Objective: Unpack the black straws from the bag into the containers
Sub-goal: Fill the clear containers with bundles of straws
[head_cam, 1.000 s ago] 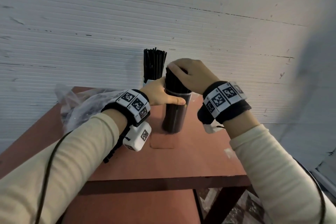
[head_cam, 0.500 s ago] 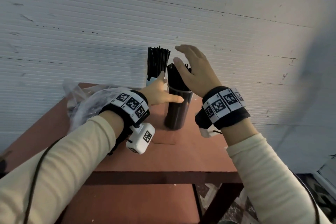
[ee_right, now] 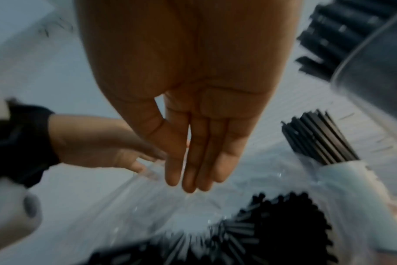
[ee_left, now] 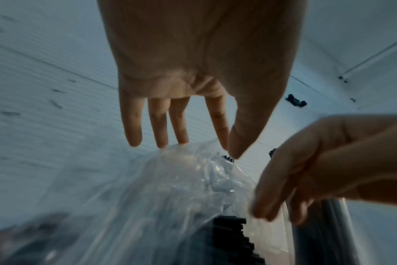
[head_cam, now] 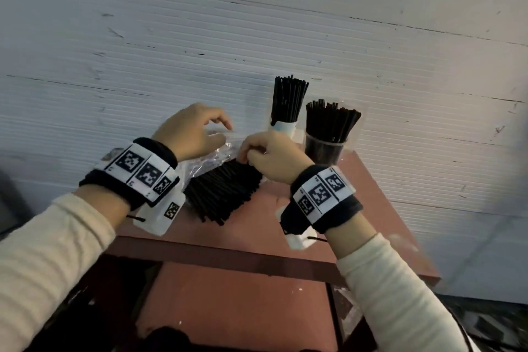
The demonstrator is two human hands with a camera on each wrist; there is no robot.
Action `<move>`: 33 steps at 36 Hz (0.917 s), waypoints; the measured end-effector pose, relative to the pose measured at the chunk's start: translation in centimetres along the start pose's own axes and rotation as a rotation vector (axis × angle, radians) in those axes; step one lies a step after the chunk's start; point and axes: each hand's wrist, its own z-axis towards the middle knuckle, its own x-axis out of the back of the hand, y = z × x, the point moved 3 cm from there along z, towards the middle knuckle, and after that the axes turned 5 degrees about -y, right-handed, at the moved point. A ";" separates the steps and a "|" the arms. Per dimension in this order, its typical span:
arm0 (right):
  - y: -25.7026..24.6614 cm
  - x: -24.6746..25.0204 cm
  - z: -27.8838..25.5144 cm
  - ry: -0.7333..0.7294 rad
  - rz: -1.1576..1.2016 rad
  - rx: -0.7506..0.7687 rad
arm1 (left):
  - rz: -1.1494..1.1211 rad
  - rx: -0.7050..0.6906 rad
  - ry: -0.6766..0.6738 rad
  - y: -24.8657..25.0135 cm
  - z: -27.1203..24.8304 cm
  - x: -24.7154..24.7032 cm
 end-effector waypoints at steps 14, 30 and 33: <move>0.4 -5.8 3.7 -0.342 -0.323 -0.202 | -0.140 0.147 -0.162 -3.3 -1.5 -0.8; 0.1 -7.0 4.3 -0.461 -0.287 -0.136 | -0.162 0.134 0.045 -2.5 -1.1 0.3; 0.2 -6.6 4.4 -0.437 -0.277 -0.106 | -0.167 0.123 0.021 -2.5 -1.2 0.3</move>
